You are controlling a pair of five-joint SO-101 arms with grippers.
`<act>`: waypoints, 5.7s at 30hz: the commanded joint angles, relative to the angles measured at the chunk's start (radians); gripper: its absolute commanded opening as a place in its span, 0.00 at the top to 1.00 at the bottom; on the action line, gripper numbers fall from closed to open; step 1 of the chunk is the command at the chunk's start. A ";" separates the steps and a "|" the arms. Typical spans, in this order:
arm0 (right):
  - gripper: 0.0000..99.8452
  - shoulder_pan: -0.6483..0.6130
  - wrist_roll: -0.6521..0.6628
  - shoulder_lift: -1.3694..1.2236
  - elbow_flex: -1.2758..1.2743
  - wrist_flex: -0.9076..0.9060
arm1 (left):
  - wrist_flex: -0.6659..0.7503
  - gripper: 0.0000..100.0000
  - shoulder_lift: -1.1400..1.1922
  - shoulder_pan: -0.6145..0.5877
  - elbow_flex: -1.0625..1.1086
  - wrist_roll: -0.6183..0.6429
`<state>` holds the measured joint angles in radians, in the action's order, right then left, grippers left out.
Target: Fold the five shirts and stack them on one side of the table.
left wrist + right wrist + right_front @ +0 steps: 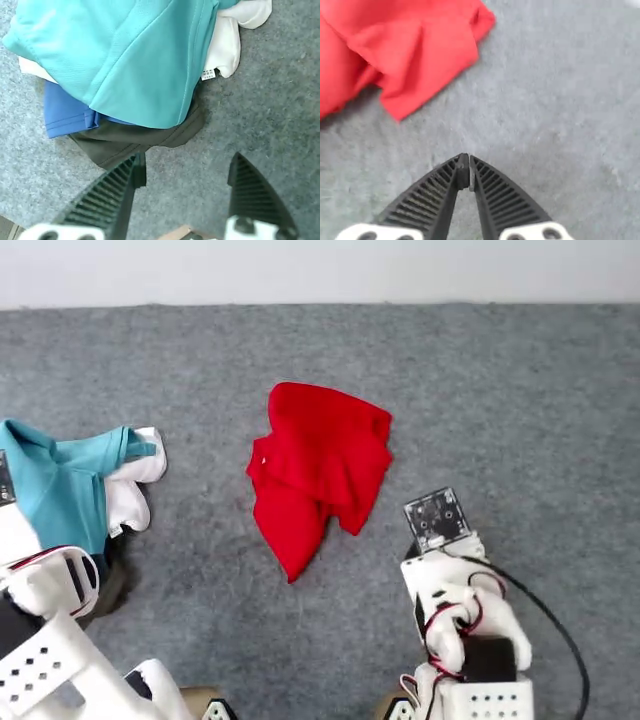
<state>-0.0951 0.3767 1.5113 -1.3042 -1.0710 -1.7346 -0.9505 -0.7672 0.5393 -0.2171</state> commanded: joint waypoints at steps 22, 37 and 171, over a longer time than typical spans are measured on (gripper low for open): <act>0.85 -0.154 -0.008 -1.586 1.220 -0.073 | -0.018 0.74 -0.021 0.003 -0.021 -0.015; 0.75 -0.124 -0.115 -2.129 1.873 -0.222 | -0.018 0.74 -0.021 0.006 -0.024 -0.014; 0.99 0.044 0.262 -1.227 2.030 0.186 | -0.017 0.86 -0.253 0.242 -0.148 -0.014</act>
<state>-0.0445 0.6774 0.2808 0.6429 -0.9912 -1.7346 -1.1653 -0.5186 0.4181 -0.2263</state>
